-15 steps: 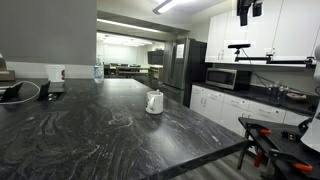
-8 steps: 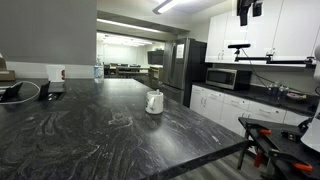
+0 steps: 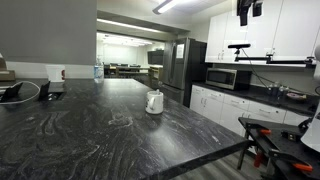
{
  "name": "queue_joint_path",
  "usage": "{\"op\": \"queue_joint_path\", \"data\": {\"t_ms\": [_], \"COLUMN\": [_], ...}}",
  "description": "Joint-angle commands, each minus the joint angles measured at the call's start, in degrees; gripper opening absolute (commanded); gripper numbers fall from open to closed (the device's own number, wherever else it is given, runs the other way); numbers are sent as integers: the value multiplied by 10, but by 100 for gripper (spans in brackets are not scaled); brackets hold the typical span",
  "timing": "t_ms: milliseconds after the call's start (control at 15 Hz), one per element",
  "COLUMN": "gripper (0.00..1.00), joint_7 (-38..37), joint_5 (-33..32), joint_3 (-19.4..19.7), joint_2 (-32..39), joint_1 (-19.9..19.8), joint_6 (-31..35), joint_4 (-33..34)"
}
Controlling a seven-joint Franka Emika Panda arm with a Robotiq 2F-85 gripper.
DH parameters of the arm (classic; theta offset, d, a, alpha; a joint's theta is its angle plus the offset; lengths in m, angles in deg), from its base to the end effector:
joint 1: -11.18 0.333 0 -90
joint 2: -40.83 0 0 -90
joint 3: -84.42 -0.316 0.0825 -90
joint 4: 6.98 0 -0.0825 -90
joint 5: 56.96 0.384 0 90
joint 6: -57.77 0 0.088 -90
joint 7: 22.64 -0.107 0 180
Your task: Take the marker out of the mug and put it on the table
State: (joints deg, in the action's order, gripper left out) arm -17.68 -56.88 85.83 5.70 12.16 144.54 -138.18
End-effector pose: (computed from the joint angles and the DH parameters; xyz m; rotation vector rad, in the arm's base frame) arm 0.3458 -0.0041 0.5605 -3.1059 -0.1316 0.2517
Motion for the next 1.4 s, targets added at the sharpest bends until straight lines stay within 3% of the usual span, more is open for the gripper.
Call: {"op": "queue_joint_path", "data": {"t_ms": [0,133,467,800,1333], "gripper": [100,100,100,100,100], "joint_7": [15,49,196,308,446], "joint_5": [-3,-11,-109,-170,-186], "joint_3": [3,11,36,54,57], "joint_2": [10,27,115,206,317], "joint_1": [2,6,10,3,-20], "joint_6": [-9,12,54,144,248], "joint_4": [8,14,50,96,152]}}
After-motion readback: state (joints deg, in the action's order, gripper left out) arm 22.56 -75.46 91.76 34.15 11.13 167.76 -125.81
